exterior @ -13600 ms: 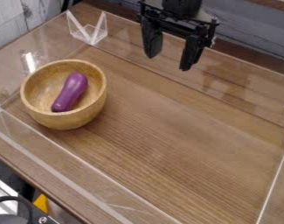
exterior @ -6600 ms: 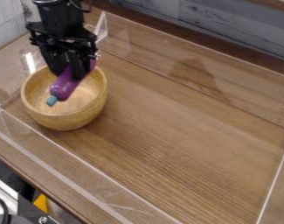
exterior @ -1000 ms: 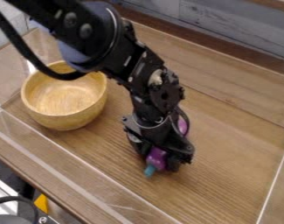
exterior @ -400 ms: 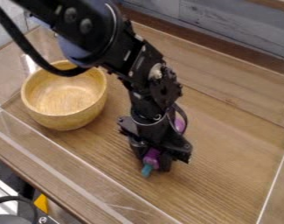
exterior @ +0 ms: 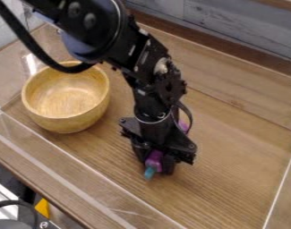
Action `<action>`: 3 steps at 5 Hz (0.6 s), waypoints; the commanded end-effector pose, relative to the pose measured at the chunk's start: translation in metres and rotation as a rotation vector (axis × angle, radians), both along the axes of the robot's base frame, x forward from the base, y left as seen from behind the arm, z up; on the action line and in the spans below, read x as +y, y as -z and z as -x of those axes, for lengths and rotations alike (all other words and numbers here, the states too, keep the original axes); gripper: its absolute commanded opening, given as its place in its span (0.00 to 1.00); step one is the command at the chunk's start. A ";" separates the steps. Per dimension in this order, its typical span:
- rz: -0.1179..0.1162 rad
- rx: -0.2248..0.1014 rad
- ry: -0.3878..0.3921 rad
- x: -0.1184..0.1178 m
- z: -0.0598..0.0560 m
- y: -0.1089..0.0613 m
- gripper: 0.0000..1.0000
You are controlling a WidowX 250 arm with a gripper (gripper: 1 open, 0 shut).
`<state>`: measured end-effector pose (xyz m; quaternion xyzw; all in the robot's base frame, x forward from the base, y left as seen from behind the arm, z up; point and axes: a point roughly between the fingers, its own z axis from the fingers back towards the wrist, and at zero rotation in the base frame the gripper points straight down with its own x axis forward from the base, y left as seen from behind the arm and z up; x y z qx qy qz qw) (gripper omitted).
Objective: Remove the purple eggplant from inside the brown bowl and put it on the table
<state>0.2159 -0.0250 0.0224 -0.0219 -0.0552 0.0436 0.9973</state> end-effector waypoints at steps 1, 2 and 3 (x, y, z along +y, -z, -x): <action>0.010 -0.037 -0.022 0.001 -0.013 -0.009 0.00; 0.014 -0.038 -0.031 0.001 -0.017 -0.008 1.00; 0.018 -0.038 -0.044 0.003 -0.019 -0.010 0.00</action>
